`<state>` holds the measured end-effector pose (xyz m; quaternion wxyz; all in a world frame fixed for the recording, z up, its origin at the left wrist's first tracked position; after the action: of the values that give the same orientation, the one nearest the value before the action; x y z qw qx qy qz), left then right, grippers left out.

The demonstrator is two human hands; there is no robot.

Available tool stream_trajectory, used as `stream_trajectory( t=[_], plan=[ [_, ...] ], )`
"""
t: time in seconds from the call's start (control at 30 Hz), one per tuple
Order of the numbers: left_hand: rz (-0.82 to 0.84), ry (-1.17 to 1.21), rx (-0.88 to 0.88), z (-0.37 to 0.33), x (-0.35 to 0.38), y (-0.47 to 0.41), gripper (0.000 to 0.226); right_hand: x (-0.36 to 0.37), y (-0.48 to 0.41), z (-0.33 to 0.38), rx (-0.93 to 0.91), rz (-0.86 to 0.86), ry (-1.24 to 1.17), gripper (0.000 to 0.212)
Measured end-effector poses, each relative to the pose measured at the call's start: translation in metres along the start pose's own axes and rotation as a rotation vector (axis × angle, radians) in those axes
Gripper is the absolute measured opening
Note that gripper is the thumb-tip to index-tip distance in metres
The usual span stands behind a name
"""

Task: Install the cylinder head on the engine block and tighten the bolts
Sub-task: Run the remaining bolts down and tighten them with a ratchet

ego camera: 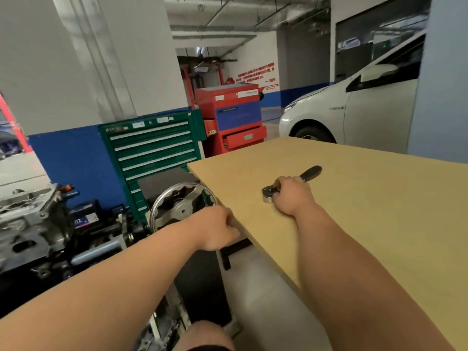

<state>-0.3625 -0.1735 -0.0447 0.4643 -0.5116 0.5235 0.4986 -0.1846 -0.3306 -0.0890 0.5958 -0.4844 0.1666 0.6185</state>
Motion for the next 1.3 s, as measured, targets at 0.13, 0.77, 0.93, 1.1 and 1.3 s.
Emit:
stream_trajectory(
  t=[0.13, 0.77, 0.93, 1.1, 1.3],
  plan=[
    [0.060, -0.049, 0.021, -0.012, 0.016, -0.006, 0.024, 0.011, 0.003, 0.000, 0.114, 0.248, -0.021, 0.056],
    [-0.229, 0.203, -0.205, 0.094, 0.013, 0.033, 0.051, 0.017, 0.031, 0.070, -0.081, 0.298, 0.025, 0.055],
    [-0.476, 0.600, -0.229, 0.149, -0.012, 0.049, 0.043, 0.036, 0.059, 0.178, -0.130, 0.516, -0.339, 0.055],
    [-0.597, 0.428, -0.221, 0.227, -0.064, 0.082, 0.043, 0.058, 0.079, 0.311, -0.439, 0.612, -0.523, 0.037],
    [-1.072, 0.436, -0.456, 0.327, -0.147, 0.143, 0.044, 0.036, 0.072, 0.461, -0.898, 0.382, -0.279, 0.057]
  ],
)
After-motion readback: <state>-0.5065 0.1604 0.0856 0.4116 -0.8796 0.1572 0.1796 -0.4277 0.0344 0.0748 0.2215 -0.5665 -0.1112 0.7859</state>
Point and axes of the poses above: each hand's wrist, its own y-axis away from the middle knuckle, its own x-axis out of the palm, z = x × y, the point moved 3 cm from there along -y, towards the middle knuckle, and after that the axes turned 9 degrees about -y, right-handed, at the moved point
